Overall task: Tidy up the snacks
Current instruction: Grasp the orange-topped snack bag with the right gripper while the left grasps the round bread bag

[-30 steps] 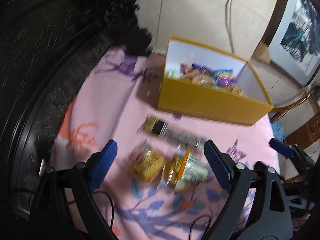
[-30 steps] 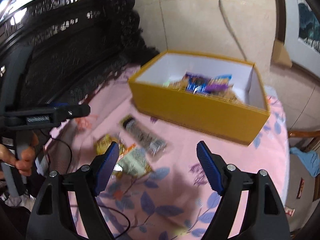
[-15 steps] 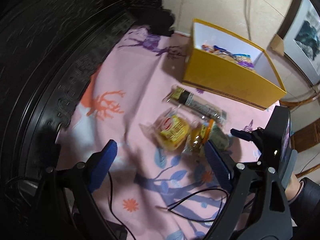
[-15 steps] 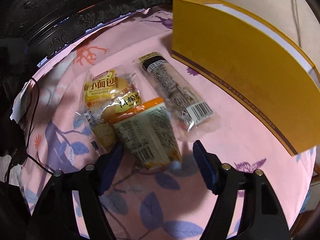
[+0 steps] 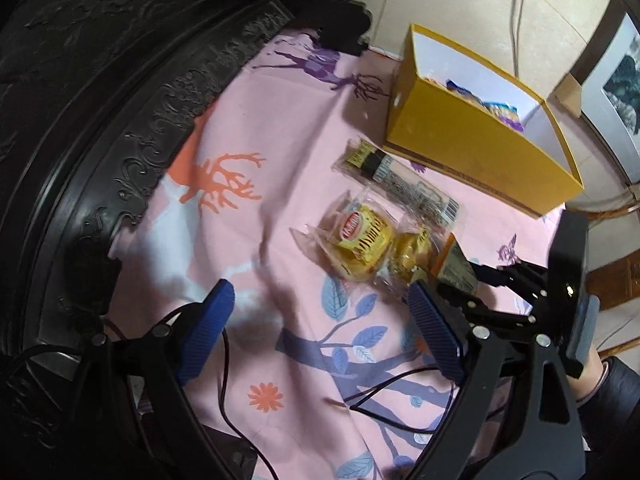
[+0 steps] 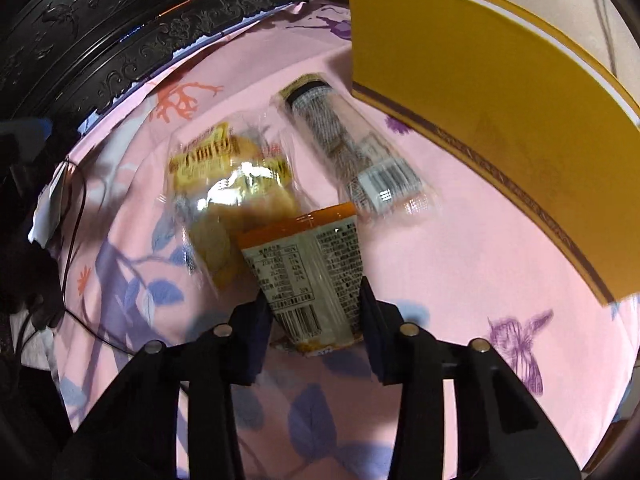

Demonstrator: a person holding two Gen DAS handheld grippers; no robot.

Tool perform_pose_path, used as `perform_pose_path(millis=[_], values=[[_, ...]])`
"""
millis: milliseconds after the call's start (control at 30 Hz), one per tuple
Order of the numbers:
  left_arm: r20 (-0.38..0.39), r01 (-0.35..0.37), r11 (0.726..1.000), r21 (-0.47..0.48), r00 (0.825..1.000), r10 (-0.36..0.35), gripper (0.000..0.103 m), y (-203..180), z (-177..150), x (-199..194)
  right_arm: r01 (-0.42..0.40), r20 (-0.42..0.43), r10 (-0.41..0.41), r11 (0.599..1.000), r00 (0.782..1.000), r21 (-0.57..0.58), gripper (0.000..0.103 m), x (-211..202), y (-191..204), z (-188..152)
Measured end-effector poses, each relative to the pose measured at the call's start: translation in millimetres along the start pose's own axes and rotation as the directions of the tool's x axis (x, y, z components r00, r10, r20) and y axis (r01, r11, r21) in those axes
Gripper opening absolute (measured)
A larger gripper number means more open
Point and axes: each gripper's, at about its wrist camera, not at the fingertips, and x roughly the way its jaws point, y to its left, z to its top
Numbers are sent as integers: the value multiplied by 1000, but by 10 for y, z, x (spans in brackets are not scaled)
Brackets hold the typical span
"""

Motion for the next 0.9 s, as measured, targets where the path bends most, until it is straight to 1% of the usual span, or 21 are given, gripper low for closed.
perform_pose_path(millis=[67,133,200,267,367,433,533,600,667,733,767,867,900], values=[[-9,13,1000,28,1000,-13,90,-85,-3,44,9,3,-9,999,1000,42,41,-72,-54,-159],[-9,30,998,48,1000,-30,90,-156,-10,73,30,8,-31,996,999,85,41,-158,-111,-387],[-9,60,995,77,998,-59,90,-251,-13,118,48,15,-50,991,999,121,41,-231,-158,-573],[-8,70,991,113,998,-69,90,-357,-4,169,53,23,-59,979,998,195,41,-323,-229,-745],[-5,98,978,186,995,-99,90,-541,17,283,25,51,-43,950,998,313,43,-393,-333,-936],[-7,119,960,254,993,-121,90,-708,18,392,17,66,-43,938,997,346,44,-415,-363,-1029],[-24,134,935,329,991,-134,90,-901,31,593,42,66,-67,944,996,327,46,-407,-322,-1049],[-39,140,922,362,990,-135,90,-989,24,714,64,64,-87,952,994,299,47,-397,-273,-1040],[-55,140,912,386,990,-128,90,-1050,14,842,69,68,-93,954,993,291,47,-391,-248,-1041],[-71,126,911,393,992,-106,90,-1065,17,976,59,80,-86,953,993,298,47,-399,-267,-1070],[-83,130,912,388,991,-106,90,-1065,24,1019,54,84,-83,952,993,302,47,-400,-273,-1077],[-129,191,918,347,979,-155,90,-1012,56,1117,49,91,-80,952,993,301,47,-405,-277,-1088],[-145,198,917,345,977,-157,90,-1013,55,1153,50,92,-81,953,992,299,47,-408,-274,-1090]])
